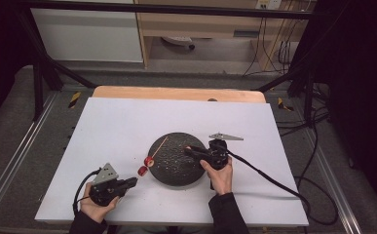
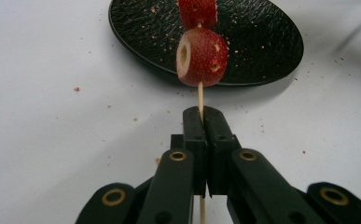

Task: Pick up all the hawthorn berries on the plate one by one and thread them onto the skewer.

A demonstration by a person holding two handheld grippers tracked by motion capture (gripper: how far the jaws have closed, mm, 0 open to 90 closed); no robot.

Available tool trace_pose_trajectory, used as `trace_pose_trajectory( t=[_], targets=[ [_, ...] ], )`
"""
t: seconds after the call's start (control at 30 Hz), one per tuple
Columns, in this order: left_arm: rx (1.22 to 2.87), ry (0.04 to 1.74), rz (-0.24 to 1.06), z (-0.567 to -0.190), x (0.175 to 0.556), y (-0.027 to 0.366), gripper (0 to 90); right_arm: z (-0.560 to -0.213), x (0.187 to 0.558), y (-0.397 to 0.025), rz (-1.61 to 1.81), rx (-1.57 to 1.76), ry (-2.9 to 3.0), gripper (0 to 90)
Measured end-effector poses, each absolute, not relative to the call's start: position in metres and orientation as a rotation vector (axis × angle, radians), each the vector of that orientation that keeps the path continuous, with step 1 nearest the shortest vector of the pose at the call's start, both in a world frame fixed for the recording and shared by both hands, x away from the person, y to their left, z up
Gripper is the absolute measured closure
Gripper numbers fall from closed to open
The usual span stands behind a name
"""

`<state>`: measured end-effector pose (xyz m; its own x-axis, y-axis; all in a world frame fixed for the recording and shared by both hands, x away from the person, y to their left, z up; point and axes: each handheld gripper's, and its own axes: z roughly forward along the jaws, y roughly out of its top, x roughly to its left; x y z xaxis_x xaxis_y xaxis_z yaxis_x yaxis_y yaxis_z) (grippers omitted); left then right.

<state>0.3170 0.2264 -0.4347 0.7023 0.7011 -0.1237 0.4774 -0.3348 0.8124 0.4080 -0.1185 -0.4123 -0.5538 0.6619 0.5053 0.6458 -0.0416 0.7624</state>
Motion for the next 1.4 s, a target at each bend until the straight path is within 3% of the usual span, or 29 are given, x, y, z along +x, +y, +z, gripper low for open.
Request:
trace_pose_trajectory(
  t=[1.4],
  targets=[
    [1.985, 0.866, 0.337, -0.426, 0.318, 0.187, 88.7, -0.392, 0.417, -0.127, 2.065, 1.541, 1.654, 63.5]
  ],
)
